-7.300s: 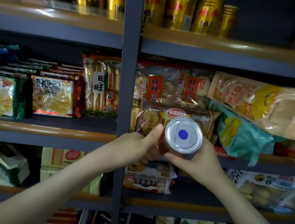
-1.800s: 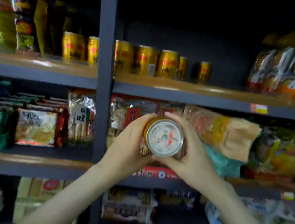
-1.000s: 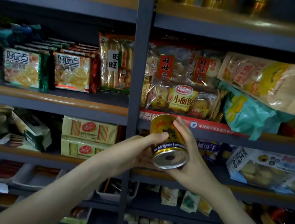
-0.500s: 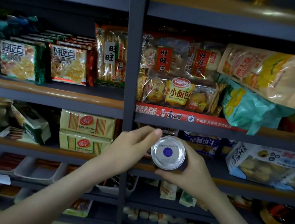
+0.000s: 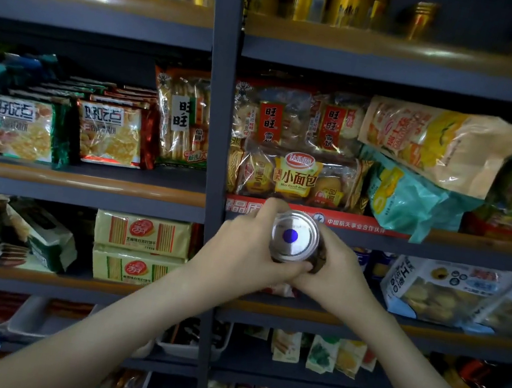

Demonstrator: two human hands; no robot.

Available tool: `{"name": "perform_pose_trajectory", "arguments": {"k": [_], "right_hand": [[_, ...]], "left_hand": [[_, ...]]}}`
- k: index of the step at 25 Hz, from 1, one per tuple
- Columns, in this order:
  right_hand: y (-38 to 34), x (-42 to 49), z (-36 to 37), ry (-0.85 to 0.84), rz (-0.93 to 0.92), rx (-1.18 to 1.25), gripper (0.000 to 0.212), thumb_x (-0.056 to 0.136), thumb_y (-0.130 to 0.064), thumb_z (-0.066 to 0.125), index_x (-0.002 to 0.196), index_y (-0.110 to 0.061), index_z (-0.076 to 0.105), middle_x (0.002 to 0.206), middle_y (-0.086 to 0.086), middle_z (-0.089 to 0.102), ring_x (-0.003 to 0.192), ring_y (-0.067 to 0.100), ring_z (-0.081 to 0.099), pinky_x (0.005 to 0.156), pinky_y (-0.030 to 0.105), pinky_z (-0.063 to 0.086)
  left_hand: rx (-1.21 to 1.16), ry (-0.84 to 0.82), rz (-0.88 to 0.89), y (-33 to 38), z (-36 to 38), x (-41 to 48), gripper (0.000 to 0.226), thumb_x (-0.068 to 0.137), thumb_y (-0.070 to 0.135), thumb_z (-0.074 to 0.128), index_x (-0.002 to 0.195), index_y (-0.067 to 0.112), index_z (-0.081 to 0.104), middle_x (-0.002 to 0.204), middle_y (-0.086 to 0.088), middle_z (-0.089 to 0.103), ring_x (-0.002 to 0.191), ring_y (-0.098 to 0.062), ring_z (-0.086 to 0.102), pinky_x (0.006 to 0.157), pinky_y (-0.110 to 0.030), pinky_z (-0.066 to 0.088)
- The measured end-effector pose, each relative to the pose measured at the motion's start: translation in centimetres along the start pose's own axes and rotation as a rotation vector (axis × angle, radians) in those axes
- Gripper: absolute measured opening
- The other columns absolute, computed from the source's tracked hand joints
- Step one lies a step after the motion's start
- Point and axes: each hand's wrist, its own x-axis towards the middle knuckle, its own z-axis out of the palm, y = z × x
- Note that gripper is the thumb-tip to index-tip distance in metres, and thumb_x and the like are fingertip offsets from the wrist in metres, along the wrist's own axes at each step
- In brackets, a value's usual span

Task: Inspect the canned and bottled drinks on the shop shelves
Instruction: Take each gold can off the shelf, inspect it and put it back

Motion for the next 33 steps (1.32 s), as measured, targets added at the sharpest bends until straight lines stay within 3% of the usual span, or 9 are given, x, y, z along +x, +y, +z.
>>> {"name": "perform_pose_trajectory", "arguments": {"k": [4, 7, 9, 14, 19, 22, 25, 29, 33], "right_hand": [[-2.0, 1.4, -3.7, 0.094, 0.094, 0.236, 0.068, 0.064, -0.052, 0.079, 0.123, -0.047, 0.045, 0.126, -0.023, 0.055, 0.119, -0.008, 0.049, 0.093, 0.015, 0.045], [-3.8, 2.1, -6.8, 0.195, 0.145, 0.637, 0.086, 0.044, -0.052, 0.091, 0.118, -0.024, 0.057, 0.114, -0.003, 0.07, 0.109, 0.017, 0.065, 0.087, 0.035, 0.056], [-5.8, 2.7, -9.8, 0.25, 0.053, 0.75, 0.085, 0.044, -0.041, 0.094, 0.116, -0.012, 0.06, 0.11, 0.007, 0.071, 0.101, 0.022, 0.069, 0.078, 0.033, 0.058], [-10.0, 5.2, -19.6, 0.458, -0.146, 0.599, 0.047, 0.059, -0.025, 0.086, 0.102, -0.015, 0.07, 0.097, 0.004, 0.072, 0.087, 0.014, 0.069, 0.073, 0.029, 0.057], [-9.1, 8.9, -31.7, 0.766, -0.146, 0.069, 0.057, 0.082, -0.013, 0.073, 0.133, -0.017, 0.047, 0.109, -0.009, 0.059, 0.091, 0.001, 0.062, 0.074, 0.019, 0.053], [-5.9, 11.3, -38.3, 0.875, -0.043, -0.219, 0.068, 0.078, -0.03, 0.079, 0.137, -0.02, 0.046, 0.123, -0.004, 0.056, 0.112, 0.017, 0.057, 0.093, 0.039, 0.051], [-2.8, 13.3, -42.8, 0.877, 0.022, -0.342, 0.078, 0.075, -0.036, 0.08, 0.141, -0.02, 0.042, 0.138, 0.003, 0.05, 0.123, 0.023, 0.05, 0.1, 0.044, 0.047], [-0.4, 15.1, -45.8, 0.77, 0.06, -0.39, 0.076, 0.077, -0.033, 0.079, 0.141, -0.017, 0.042, 0.138, 0.003, 0.05, 0.118, 0.019, 0.051, 0.086, 0.027, 0.046], [1.2, 15.2, -46.9, 0.61, 0.133, -0.44, 0.074, 0.076, -0.037, 0.079, 0.139, -0.015, 0.046, 0.141, 0.002, 0.049, 0.119, 0.016, 0.048, 0.088, 0.026, 0.04]], "left_hand": [[-0.595, 0.068, -0.179, 1.0, -2.1, 3.3, 0.05, 0.072, 0.049, 0.075, 0.11, 0.028, 0.052, 0.098, 0.013, 0.066, 0.086, 0.0, 0.066, 0.075, -0.019, 0.055], [-0.976, 0.049, -0.084, 3.6, -2.9, 6.1, 0.061, 0.063, 0.044, 0.075, 0.113, 0.018, 0.053, 0.101, -0.003, 0.073, 0.091, -0.013, 0.071, 0.079, -0.036, 0.059], [-1.034, -0.008, 0.015, 6.3, -3.6, 8.0, 0.065, 0.059, 0.047, 0.074, 0.112, 0.018, 0.052, 0.104, -0.006, 0.072, 0.091, -0.016, 0.072, 0.076, -0.035, 0.059], [-0.356, 0.103, 0.315, 12.6, -4.6, 13.7, 0.063, 0.071, 0.071, 0.049, 0.118, 0.03, 0.056, 0.115, 0.01, 0.066, 0.108, -0.009, 0.061, 0.091, -0.034, 0.049], [0.123, 0.369, 0.547, 17.2, -1.6, 22.0, 0.054, 0.095, 0.046, 0.051, 0.14, 0.017, 0.044, 0.141, -0.002, 0.047, 0.131, -0.02, 0.043, 0.103, -0.029, 0.035], [0.287, 0.471, 0.579, 19.0, 1.9, 26.3, 0.051, 0.092, 0.037, 0.058, 0.133, 0.008, 0.051, 0.133, -0.014, 0.054, 0.123, -0.031, 0.051, 0.1, -0.039, 0.042], [0.43, 0.516, 0.601, 20.3, 4.9, 29.4, 0.044, 0.083, 0.033, 0.068, 0.115, 0.003, 0.062, 0.114, -0.02, 0.063, 0.103, -0.038, 0.062, 0.089, -0.044, 0.051], [0.572, 0.538, 0.573, 20.7, 6.9, 31.1, 0.039, 0.077, 0.035, 0.071, 0.101, 0.004, 0.067, 0.1, -0.018, 0.068, 0.091, -0.036, 0.067, 0.08, -0.044, 0.055], [0.637, 0.517, 0.537, 20.2, 7.7, 31.7, 0.046, 0.085, 0.044, 0.047, 0.1, 0.006, 0.068, 0.095, -0.014, 0.069, 0.085, -0.033, 0.068, 0.074, -0.041, 0.055]]}}
